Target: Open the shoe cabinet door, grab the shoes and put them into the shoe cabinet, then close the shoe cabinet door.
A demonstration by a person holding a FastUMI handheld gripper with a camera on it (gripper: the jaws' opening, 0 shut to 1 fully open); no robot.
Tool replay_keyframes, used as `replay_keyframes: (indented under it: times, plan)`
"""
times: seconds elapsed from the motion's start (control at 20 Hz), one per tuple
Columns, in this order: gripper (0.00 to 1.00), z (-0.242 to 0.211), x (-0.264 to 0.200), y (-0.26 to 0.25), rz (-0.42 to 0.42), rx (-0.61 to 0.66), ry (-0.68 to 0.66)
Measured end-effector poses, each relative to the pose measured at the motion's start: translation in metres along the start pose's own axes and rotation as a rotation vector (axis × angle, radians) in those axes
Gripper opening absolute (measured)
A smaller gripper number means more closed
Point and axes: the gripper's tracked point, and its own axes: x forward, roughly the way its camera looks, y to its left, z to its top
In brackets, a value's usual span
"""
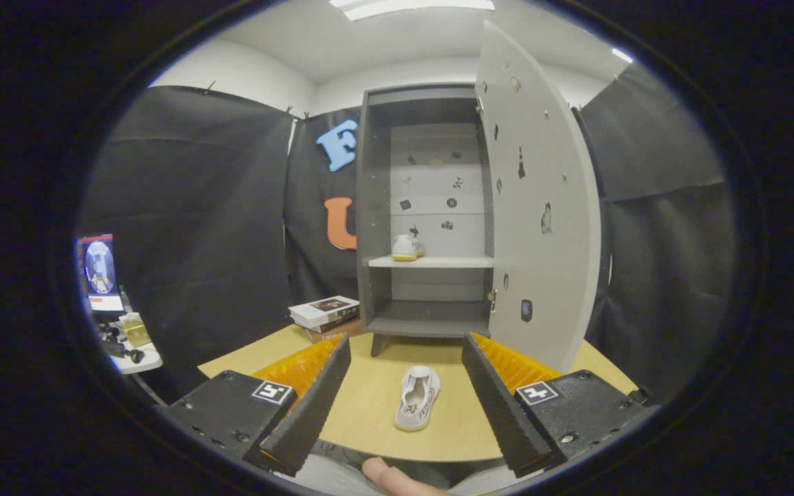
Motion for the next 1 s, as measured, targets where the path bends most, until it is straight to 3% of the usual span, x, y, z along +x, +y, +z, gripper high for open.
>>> replay_keyframes:
  times: [0.5, 0.7, 1.0]
  plan:
    - [1.00, -0.148, 0.117, 0.015, 0.004, 0.088, 0.316]
    - [1.00, -0.174, 0.155, 0.015, -0.018, 0.109, 0.342]
    - [1.00, -0.177, 0.196, 0.017, -0.039, 0.095, 0.275]
